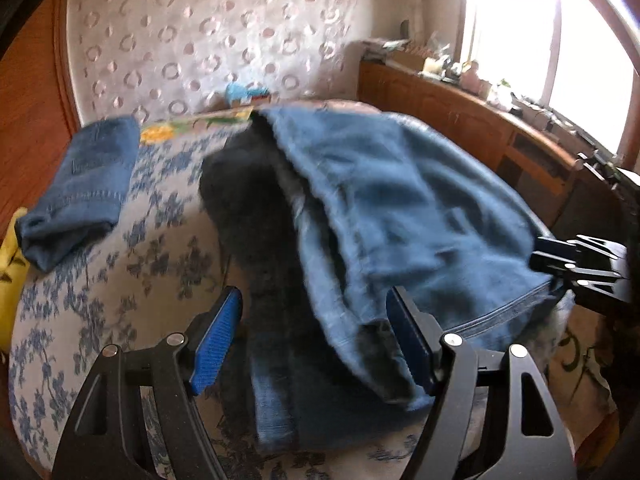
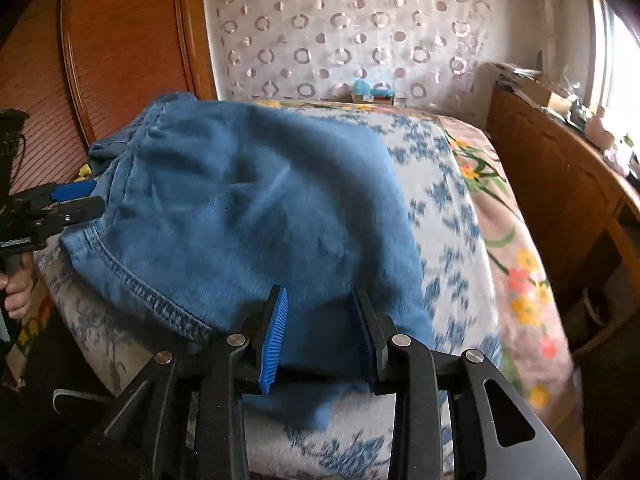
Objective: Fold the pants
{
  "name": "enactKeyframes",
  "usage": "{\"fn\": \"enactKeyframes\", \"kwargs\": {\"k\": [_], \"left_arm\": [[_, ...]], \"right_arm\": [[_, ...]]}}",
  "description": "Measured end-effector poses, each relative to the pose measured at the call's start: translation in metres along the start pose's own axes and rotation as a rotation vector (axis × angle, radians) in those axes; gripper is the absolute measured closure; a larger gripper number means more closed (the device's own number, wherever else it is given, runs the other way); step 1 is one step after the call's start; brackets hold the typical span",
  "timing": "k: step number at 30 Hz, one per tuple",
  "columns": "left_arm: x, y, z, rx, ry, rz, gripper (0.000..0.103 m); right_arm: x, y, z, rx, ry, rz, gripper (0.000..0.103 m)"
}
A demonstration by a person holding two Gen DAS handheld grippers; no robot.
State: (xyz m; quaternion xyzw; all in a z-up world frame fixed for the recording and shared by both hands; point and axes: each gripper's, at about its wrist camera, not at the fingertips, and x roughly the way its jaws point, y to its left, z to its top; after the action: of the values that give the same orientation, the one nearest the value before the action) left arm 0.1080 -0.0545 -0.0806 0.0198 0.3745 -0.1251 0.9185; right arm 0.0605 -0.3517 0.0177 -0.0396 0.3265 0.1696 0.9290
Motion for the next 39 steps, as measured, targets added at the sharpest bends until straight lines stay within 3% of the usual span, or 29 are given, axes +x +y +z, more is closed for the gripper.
{"fn": "enactKeyframes", "kwargs": {"k": [5,14,17,21,27,33,37,39], "left_arm": [[0.004,0.005,-0.009,-0.017,0.017,-0.009,0.028],[-0.01,0.0,-0.009,-0.018,-0.023,-0.029,0.028],[-0.019,-0.009,-0.004,0.004,-0.047,-0.038,0.028],[-0.027,-0.025,0.004,0.027,-0.073,-0.066,0.028],[-0.017,-0.046,0.006,0.069,-0.066,-0.094,0.028],[-0.005,-0.041,-0.005,0.048,-0.011,-0.094,0.052],[-0.005,-0.035,-0.016,0.037,0.009,-0.096,0.057],[-0.006,-0.034,-0.02,0.04,0.011,-0.093,0.062]], "right_arm": [[-0.002,-0.007,-0.016,0.074,-0.058,0.024,0.069],[-0.007,0.003,-0.022,0.075,-0.062,0.012,0.068],[-0.016,0.009,-0.016,0.073,-0.06,0.01,0.062],[-0.03,0.012,-0.013,0.072,-0.107,-0.037,0.04],[-0.033,-0.002,-0.01,0.13,-0.127,-0.061,0.036],[-0.011,-0.006,-0.002,0.151,-0.091,-0.049,0.036],[0.006,-0.011,-0.008,0.163,-0.043,-0.05,0.036],[0.006,-0.011,-0.012,0.164,-0.072,-0.051,0.034]]}}
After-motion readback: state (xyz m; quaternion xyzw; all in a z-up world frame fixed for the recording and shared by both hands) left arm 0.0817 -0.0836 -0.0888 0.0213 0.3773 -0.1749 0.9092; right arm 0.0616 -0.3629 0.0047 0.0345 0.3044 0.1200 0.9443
